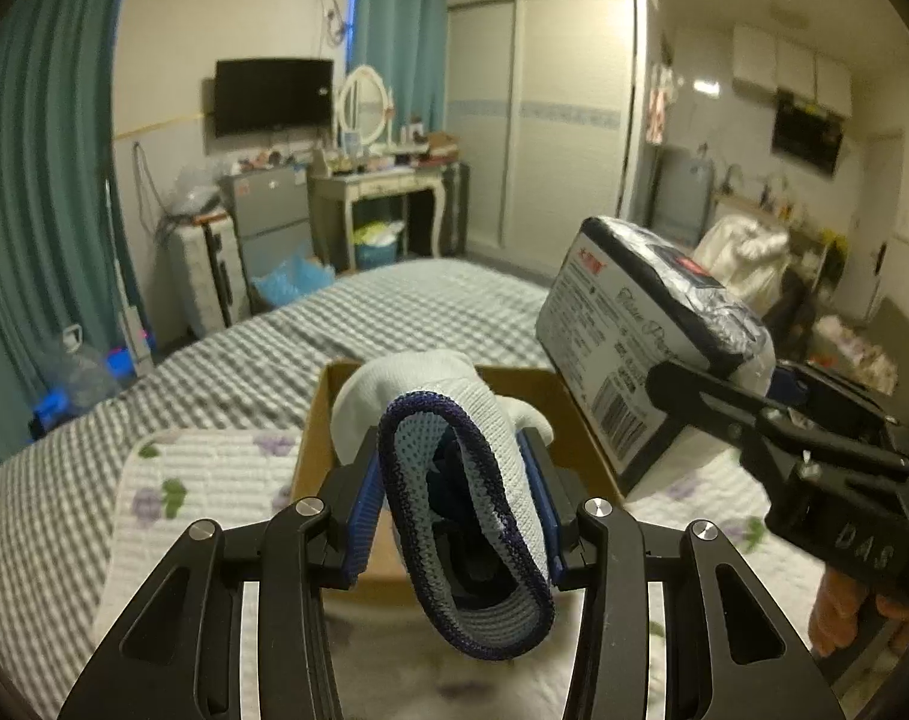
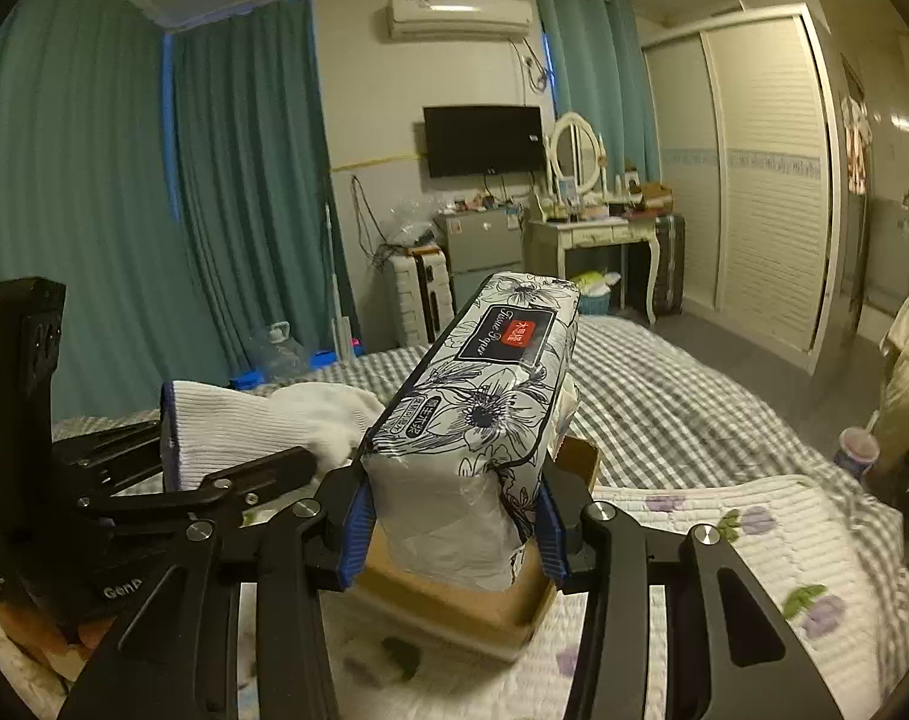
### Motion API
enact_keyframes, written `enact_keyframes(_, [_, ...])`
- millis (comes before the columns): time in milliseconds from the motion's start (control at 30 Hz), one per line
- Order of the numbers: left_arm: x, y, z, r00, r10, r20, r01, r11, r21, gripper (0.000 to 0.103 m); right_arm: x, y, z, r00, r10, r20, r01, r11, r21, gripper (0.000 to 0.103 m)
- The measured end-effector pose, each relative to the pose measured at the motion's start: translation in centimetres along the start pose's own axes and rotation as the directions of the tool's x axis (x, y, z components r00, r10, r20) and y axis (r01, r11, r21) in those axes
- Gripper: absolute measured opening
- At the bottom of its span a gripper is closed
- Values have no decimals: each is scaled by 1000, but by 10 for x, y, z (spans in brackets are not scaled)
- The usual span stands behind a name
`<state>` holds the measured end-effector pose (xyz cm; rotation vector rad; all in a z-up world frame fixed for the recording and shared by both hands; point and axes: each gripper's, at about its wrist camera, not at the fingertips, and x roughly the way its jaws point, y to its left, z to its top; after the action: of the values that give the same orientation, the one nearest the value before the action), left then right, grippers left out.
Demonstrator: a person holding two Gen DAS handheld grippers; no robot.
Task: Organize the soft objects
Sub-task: 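Lower the sock and tissue pack into the box and open both grippers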
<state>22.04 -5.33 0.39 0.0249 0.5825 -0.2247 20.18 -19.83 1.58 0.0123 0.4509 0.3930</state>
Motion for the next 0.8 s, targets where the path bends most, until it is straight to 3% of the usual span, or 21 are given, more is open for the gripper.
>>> enact_keyframes(133, [52, 8, -7, 999, 35, -38, -34, 999, 18, 42, 52, -19, -23, 999, -2, -54, 3, 1000, 19, 44])
enact_keyframes(267, [74, 11, -17, 998, 35, -60, -32, 998, 46, 47, 90, -29, -48, 993, -8, -119, 9, 1000, 6, 44])
enact_keyframes(333, [82, 12, -21, 994, 57, -90, -52, 997, 55, 55, 98, -32, -56, 991, -4, -132, 5, 1000, 4, 45])
enact_keyframes(400, [82, 11, -22, 991, 98, -89, -92, 993, 68, 75, 103, -34, -60, 989, -13, -147, 13, 1000, -1, 48])
enact_keyframes(567, [55, 11, -16, 990, 130, -60, -126, 990, 62, 81, 87, -31, -56, 990, -60, -126, 58, 998, -22, 71])
enact_keyframes(700, [10, 13, -8, 992, 122, -9, -122, 992, 40, 81, 46, -28, -40, 992, -95, -82, 94, 995, -11, 77])
enact_keyframes(800, [-48, 10, -5, 990, 132, 53, -133, 991, 21, 83, 2, -17, -21, 991, -120, -52, 119, 993, -12, 81])
